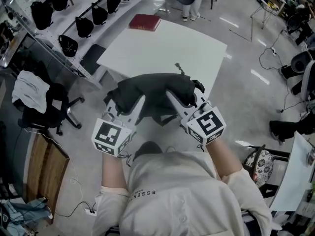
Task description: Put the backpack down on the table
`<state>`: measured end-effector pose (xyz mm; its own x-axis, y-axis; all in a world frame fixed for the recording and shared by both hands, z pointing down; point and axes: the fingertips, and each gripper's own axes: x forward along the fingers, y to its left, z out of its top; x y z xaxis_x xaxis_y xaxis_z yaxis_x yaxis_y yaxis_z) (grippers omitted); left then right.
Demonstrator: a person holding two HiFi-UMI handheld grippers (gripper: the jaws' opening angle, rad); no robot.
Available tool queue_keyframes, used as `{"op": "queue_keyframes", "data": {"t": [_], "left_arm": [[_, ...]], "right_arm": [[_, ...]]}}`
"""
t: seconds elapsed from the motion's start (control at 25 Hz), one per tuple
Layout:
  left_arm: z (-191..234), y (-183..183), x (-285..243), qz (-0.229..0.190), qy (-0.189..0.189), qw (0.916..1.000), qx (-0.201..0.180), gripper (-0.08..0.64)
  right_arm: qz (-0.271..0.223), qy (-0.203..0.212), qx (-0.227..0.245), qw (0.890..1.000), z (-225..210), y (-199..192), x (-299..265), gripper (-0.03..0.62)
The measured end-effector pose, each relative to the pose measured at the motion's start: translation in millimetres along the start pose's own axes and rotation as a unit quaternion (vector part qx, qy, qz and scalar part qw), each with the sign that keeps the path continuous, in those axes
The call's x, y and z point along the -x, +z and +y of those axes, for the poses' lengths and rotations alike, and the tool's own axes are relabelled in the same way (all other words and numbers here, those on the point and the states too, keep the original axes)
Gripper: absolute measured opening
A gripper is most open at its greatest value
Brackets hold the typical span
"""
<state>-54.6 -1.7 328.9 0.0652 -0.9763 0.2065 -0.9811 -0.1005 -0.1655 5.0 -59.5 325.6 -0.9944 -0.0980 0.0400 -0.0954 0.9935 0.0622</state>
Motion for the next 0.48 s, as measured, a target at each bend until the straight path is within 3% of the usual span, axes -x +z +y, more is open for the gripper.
{"op": "queue_keyframes", "data": {"t": [0.2, 0.48], "left_arm": [[36.5, 3.7, -45.5, -0.007, -0.026, 0.9996, -0.010, 0.074], [87.0, 10.4, -120.4, -0.032, -0.088, 0.9949, -0.039, 0.074]], "right_arm": [[0.002, -0.021, 0.008, 1.000, -42.5, -0.6, -34.3, 0.086], [-0.007, -0.091, 0.016, 0.996, -109.8, -4.5, -78.0, 0.086]]}}
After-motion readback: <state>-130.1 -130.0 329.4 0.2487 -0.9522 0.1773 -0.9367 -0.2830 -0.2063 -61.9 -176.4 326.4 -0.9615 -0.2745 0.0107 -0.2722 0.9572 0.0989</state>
